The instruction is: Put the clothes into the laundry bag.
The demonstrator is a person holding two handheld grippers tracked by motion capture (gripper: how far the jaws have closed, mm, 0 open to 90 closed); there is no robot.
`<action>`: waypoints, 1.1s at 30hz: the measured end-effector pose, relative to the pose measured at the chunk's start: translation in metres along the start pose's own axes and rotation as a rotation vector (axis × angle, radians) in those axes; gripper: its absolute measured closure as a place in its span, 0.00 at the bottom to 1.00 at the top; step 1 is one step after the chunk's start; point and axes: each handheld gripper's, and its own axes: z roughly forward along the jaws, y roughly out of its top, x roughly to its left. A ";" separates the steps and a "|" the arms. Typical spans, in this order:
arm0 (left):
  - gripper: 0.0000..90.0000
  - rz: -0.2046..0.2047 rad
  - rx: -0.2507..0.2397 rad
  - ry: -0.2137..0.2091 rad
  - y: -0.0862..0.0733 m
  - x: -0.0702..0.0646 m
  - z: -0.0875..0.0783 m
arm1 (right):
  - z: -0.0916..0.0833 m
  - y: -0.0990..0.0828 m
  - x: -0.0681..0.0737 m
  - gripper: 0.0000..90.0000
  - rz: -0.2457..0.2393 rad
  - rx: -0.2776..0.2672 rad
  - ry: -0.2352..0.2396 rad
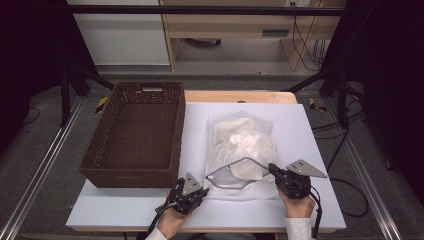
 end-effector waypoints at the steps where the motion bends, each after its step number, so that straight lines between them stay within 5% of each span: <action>1: 0.94 -0.001 -0.001 0.001 0.000 0.000 0.000 | 0.002 -0.001 0.002 0.78 -0.002 0.011 0.001; 4: 0.94 -0.001 -0.001 0.000 0.000 0.000 0.000 | 0.015 -0.006 0.006 0.60 -0.024 0.051 -0.029; 7: 0.94 -0.002 0.004 -0.006 0.000 0.000 0.001 | 0.024 -0.008 0.007 0.58 -0.047 0.063 -0.054; 14: 0.94 -0.006 0.004 -0.008 0.000 0.000 0.002 | 0.025 -0.005 -0.002 0.97 -0.025 0.060 -0.102; 25: 0.94 -0.006 0.005 -0.012 0.000 -0.002 0.002 | -0.013 -0.001 -0.004 1.00 -0.032 0.023 -0.027; 29: 0.95 -0.003 0.010 -0.014 -0.001 -0.004 0.004 | -0.022 -0.009 -0.002 1.00 -0.035 0.072 -0.021; 33: 0.95 -0.004 0.011 -0.015 -0.001 -0.004 0.004 | -0.007 -0.022 -0.006 0.99 -0.018 0.142 -0.010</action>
